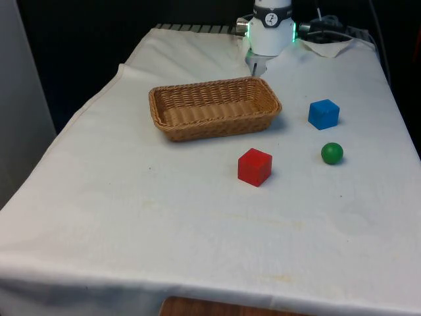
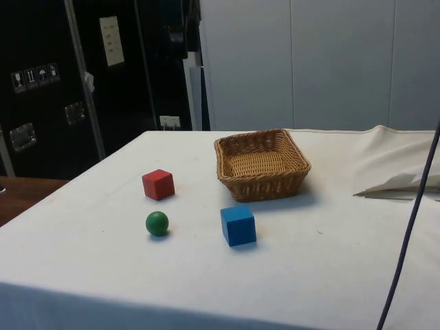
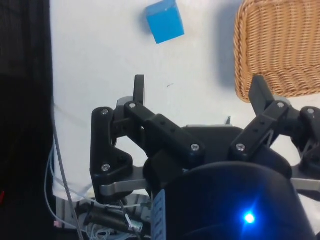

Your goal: Place all non-red objects into the basket.

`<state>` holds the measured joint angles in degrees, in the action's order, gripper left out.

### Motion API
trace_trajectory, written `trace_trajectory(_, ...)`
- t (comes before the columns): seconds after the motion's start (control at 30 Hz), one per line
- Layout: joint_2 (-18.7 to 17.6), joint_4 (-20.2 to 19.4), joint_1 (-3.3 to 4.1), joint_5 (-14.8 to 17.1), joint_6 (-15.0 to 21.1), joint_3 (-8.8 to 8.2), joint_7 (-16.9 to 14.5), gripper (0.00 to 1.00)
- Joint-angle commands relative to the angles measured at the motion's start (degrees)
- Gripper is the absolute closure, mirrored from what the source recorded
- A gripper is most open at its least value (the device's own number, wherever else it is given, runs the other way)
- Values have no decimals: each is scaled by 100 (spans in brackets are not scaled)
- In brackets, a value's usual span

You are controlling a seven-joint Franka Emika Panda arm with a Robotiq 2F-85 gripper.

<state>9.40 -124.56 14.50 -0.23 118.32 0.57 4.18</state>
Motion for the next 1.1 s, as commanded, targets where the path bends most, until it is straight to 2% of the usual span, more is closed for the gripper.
trace_trajectory(0.0,69,-109,17,74,138,6,-52,0)
trace_trajectory(0.07,92,-195,17,109,229,23,-103,0)
trace_trajectory(0.1,40,-115,0,40,120,23,-63,0)
trace_trajectory(0.13,97,-229,17,126,264,29,-126,0)
trace_trajectory(0.37,201,-544,23,206,579,74,-286,0)
trace_trajectory(0.4,149,-476,0,149,481,74,-258,0)
trace_trajectory(0.43,212,-584,23,218,625,80,-309,0)
trace_trajectory(0.67,304,-945,23,286,1014,126,-504,0)
trace_trajectory(0.7,252,-848,0,235,882,126,-458,0)
trace_trajectory(0.73,304,-945,23,286,1014,126,-504,0)
trace_trajectory(1.03,361,-1438,23,252,1541,212,-659,0)
trace_trajectory(1.07,327,-1358,6,235,1432,201,-653,0)
